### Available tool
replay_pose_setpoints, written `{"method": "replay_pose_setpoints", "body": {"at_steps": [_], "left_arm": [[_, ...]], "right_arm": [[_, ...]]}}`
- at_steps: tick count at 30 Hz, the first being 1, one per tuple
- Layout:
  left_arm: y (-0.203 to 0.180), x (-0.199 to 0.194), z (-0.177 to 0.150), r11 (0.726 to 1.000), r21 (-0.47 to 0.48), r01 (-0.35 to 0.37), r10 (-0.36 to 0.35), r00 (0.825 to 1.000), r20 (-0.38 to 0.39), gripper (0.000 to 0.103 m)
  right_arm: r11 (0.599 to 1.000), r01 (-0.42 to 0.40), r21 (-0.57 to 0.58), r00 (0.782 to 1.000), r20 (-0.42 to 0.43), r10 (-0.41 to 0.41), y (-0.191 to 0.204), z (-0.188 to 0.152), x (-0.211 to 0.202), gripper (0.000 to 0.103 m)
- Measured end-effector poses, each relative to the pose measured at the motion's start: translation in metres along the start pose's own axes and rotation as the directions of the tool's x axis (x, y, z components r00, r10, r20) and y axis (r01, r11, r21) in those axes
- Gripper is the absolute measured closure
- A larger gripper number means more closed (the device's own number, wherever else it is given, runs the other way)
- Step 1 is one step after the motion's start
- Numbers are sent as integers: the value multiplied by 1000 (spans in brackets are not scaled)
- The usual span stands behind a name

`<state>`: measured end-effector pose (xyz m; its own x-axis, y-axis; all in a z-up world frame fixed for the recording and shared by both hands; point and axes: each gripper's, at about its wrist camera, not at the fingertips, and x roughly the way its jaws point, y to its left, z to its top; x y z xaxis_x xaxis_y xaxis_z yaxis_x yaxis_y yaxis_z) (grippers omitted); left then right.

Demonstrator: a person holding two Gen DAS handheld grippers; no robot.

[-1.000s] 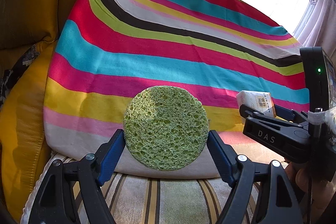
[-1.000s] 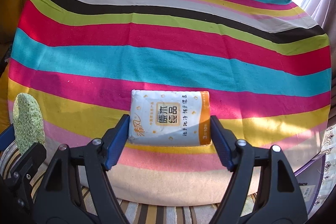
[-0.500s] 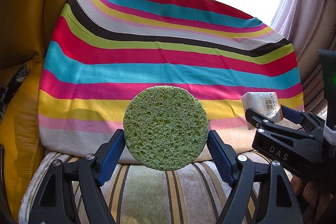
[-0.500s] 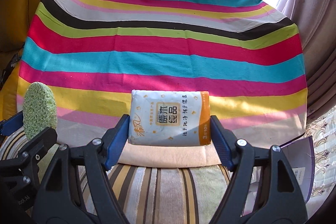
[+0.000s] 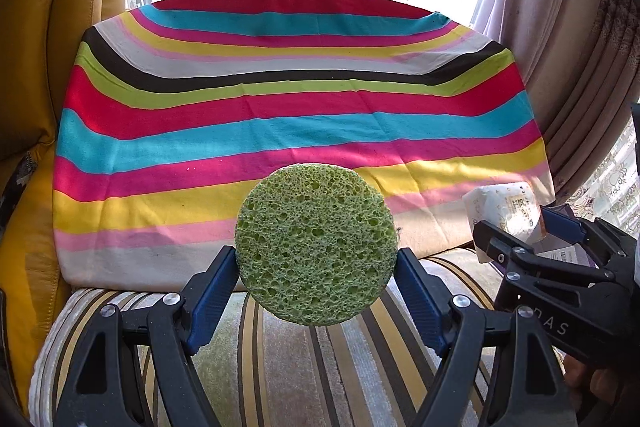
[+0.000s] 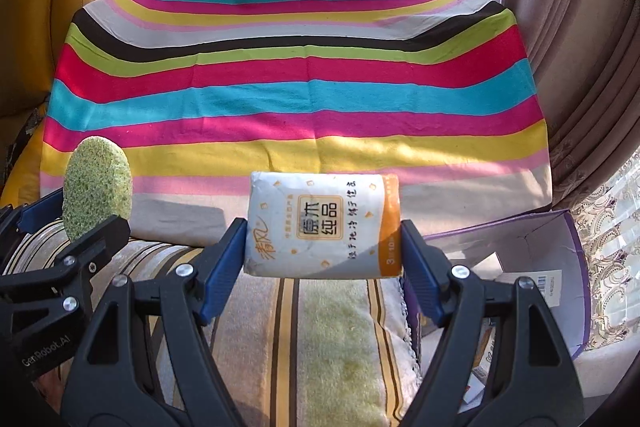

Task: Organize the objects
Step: 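Carry the sponge and tissue pack over the purple-rimmed box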

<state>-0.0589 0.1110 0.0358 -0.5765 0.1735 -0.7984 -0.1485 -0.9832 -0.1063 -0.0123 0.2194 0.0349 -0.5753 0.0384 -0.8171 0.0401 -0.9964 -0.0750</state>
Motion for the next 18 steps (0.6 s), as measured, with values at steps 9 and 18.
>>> {"method": "replay_pose_setpoints", "body": {"at_steps": [9,18], "left_arm": [[-23,-6,-12,998,46,39,-38,999,-20,24],[-52,-9,-22,990,106,95,-91,995,-49,24]], "right_arm": [[1000,0,9,1000,-8,0,-16,-21,-14,26],[999,21,36,1000,-19,-21,-40,-43,-30,26]]}}
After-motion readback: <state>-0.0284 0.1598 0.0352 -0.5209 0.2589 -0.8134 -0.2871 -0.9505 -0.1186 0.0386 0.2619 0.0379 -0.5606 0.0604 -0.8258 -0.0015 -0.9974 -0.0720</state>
